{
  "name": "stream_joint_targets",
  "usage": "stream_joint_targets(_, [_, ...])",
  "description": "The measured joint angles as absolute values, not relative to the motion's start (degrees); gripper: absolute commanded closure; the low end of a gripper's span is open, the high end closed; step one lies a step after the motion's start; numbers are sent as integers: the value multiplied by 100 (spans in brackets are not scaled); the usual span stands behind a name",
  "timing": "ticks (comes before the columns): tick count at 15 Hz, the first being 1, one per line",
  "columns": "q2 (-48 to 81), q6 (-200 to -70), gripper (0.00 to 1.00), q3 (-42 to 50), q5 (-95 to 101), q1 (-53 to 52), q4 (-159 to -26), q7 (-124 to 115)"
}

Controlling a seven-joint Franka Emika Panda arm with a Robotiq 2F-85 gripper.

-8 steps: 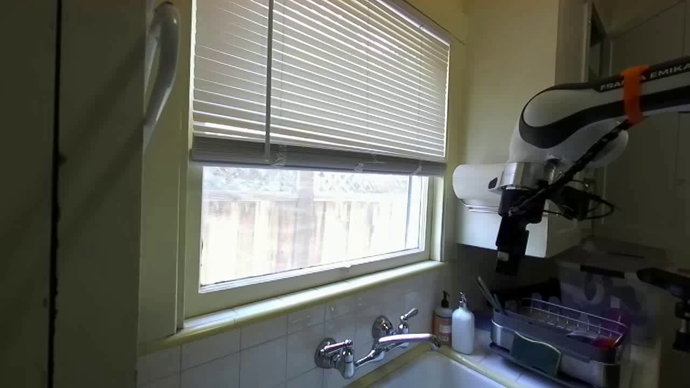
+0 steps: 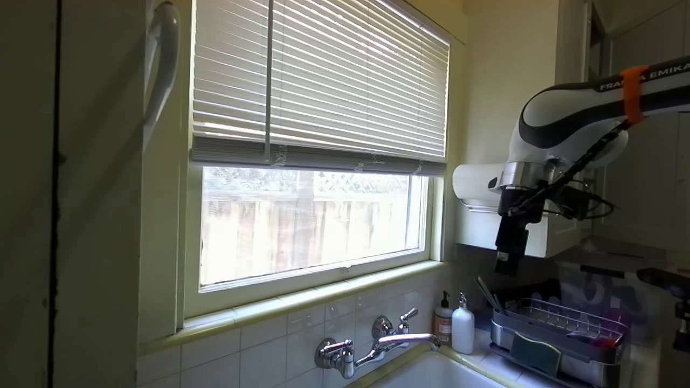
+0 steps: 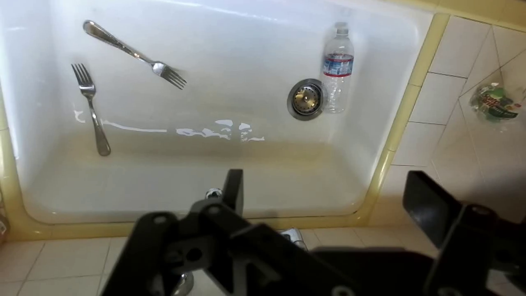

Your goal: Move the tap nozzle to the left

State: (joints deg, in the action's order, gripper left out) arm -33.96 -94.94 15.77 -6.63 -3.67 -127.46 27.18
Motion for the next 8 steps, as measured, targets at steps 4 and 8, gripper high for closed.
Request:
stream_joint_targets(4, [-3192, -10301, 0, 1372, -681, -461, -12792, 3125])
stream_joint_targets(8, [-2487, -11360, 0, 1142, -668, -636, -12740, 3669])
